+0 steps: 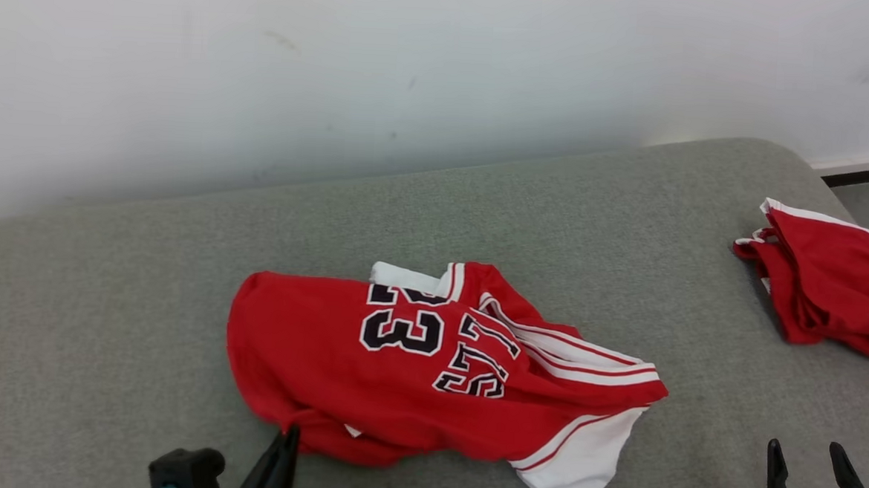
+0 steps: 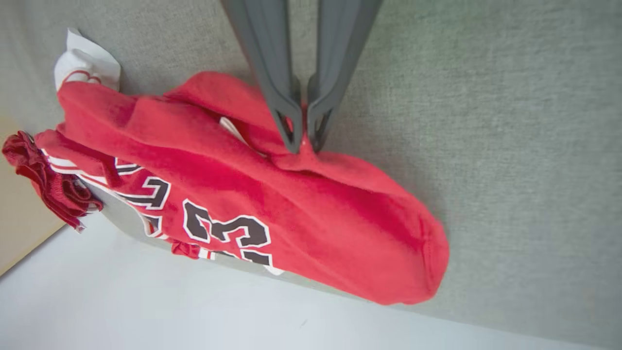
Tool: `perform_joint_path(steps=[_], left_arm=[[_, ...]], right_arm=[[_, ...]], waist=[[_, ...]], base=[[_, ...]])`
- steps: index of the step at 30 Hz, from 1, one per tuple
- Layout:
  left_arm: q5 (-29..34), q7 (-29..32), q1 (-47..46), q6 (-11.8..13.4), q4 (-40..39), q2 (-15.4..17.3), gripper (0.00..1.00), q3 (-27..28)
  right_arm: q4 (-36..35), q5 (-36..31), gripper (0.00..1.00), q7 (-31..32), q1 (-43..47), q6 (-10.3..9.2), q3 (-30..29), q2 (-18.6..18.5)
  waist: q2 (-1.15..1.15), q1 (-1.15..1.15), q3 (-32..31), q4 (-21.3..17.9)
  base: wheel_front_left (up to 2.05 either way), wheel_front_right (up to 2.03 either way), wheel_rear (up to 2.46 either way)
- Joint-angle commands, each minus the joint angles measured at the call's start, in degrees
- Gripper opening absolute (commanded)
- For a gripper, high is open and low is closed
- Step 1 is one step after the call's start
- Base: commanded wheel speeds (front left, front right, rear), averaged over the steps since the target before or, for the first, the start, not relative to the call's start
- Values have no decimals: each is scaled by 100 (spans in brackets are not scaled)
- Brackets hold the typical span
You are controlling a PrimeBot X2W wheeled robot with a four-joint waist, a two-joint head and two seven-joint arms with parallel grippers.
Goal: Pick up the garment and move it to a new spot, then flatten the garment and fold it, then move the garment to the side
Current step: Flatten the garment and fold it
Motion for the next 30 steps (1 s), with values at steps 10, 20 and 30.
perform_joint_path(steps=[10,20,30], left_arm=[[-94,1129,1199,142,-2289,644,0,-64],[-156,874,1780,315,-1537,648,0,107],[36,350,1599,408,-286,758,40,215]], right_arm=[[-18,-22,100,-14,103,-18,-34,-16],[66,10,100,-14,107,-18,31,-15],[119,-65,100,-14,85,-18,2,-16]], waist=[[0,0,-115,633],[0,0,-165,735],[0,0,-143,583]], base=[[0,0,0],[0,0,0],[0,0,0]])
